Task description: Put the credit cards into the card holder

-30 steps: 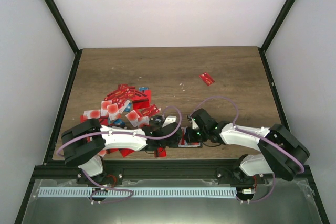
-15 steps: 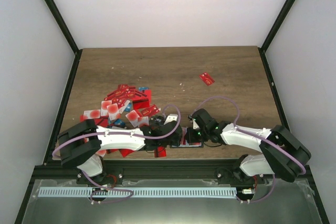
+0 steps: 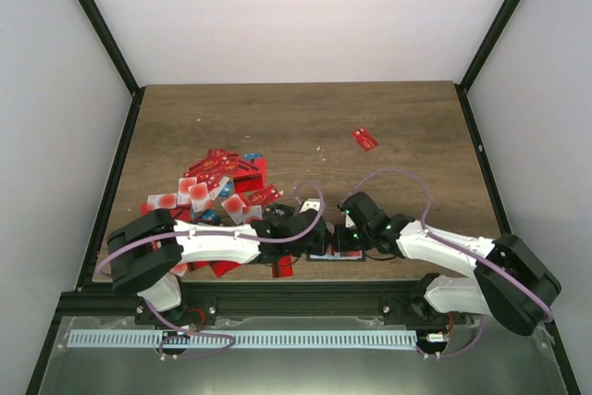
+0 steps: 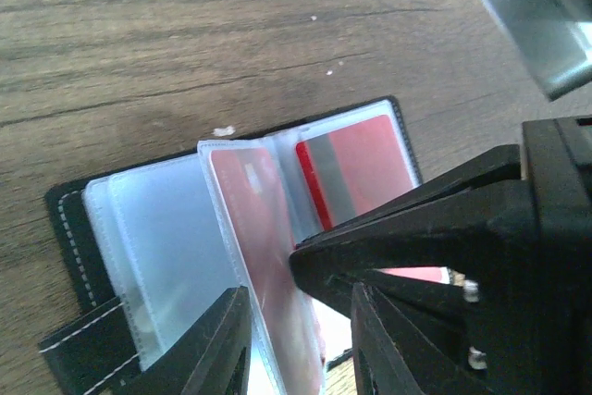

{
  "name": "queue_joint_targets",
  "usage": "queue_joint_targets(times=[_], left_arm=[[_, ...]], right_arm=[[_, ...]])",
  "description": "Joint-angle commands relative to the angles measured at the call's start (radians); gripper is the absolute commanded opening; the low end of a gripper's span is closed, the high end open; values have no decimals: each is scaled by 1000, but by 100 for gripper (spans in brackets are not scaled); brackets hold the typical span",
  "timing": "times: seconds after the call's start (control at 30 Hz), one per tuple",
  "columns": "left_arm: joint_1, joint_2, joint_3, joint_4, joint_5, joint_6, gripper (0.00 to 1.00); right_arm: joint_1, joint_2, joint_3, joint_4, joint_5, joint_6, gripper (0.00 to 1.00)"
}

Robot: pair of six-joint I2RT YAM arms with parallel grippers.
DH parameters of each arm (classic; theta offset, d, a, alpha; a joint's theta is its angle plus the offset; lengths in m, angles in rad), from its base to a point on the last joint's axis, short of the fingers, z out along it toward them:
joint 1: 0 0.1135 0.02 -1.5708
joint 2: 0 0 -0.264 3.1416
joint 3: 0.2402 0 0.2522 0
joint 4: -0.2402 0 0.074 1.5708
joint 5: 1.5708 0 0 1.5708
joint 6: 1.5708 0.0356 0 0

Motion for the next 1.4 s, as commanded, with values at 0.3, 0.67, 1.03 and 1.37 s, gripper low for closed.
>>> queue_joint_targets(times=[0.3, 0.67, 1.03, 1.37], left_arm=[[-7, 82, 82, 77, 55, 37, 32], [-8, 158, 170, 102, 109, 53, 33], [-10, 337, 249, 264, 278, 53, 32], [-10, 92, 125, 193, 144, 97, 44]], right_arm=[[3, -169, 37, -152, 145, 52, 1], [-1, -326, 44, -308, 362, 250, 1], [0, -508, 143, -388, 493, 307, 5], [-1, -507, 145, -292, 336, 159, 18]])
